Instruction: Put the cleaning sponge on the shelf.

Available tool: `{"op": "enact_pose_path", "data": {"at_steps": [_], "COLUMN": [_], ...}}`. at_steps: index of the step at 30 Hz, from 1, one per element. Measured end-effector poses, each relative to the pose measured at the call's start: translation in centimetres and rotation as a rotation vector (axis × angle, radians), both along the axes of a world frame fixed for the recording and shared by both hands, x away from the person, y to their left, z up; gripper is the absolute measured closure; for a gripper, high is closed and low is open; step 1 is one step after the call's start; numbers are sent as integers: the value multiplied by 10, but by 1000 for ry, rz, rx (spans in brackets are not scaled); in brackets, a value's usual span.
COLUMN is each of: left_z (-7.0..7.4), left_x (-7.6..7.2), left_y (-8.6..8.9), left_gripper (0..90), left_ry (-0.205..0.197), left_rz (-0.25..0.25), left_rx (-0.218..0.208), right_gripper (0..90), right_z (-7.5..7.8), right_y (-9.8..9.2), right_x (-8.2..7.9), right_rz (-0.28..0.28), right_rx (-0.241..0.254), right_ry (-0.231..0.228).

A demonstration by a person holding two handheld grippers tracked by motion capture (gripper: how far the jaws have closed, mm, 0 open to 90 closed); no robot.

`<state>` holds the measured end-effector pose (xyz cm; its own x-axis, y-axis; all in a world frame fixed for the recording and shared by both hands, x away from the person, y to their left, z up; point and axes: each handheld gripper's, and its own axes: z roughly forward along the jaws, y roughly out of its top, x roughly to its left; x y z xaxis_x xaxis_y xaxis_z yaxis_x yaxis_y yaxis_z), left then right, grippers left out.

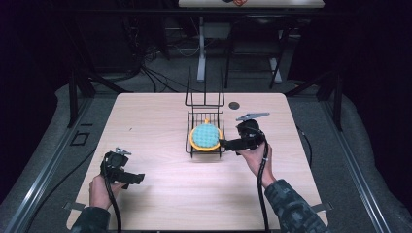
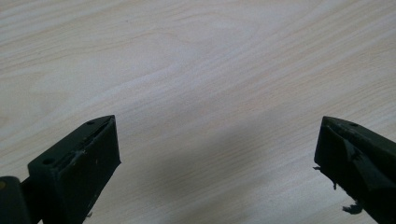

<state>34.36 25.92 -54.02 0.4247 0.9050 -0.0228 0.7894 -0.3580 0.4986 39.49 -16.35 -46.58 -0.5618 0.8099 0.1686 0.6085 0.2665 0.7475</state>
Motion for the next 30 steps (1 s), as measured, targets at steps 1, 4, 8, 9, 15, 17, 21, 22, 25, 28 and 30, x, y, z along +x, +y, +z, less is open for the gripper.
{"op": "enact_pose_path", "data": {"at_steps": [1, 4, 8, 9, 15, 17, 21, 22, 25, 28, 30], "left_z": [0, 0, 0, 0, 0, 0, 0, 0, 0, 0, 0], "left_x": [0, 0, 0, 0, 0, -1, -1, -1, -1, -1, -1], "left_y": [0, -1, 0, 0, -1, -1, -1, -1, -1, -1, -1], "left_gripper": [0, 0, 0, 0, 0, 0, 0, 0, 0, 0, 0], "left_ry": [1, 3, 3, 1, 3, -6, 0, -2, -1, -2, -2], "left_rz": [1, 2, 1, 1, 2, 3, 3, -1, 1, -2, -2], "left_rx": [0, -1, -2, 0, -1, -1, -2, 0, -2, -1, 0], "right_gripper": [87, 72, 35, 28, 3, 2, 1, 1, 1, 1, 1], "right_z": [2, 8, 13, 14, 14, 13, 8, 6, 2, -3, -7], "right_y": [-3, -11, -21, -23, -36, -43, -54, -56, -64, -72, -79], "right_x": [-2, -11, -22, -25, -42, -48, -58, -60, -66, -73, -77], "right_rz": [3, 3, 13, 14, 17, 13, -3, -7, -15, -33, -46], "right_rx": [-2, 0, -18, -33, -76, -83, -96, -100, -106, -115, -103], "right_ry": [-9, -22, -35, -44, -53, -58, -46, -45, -34, -23, -13]}}
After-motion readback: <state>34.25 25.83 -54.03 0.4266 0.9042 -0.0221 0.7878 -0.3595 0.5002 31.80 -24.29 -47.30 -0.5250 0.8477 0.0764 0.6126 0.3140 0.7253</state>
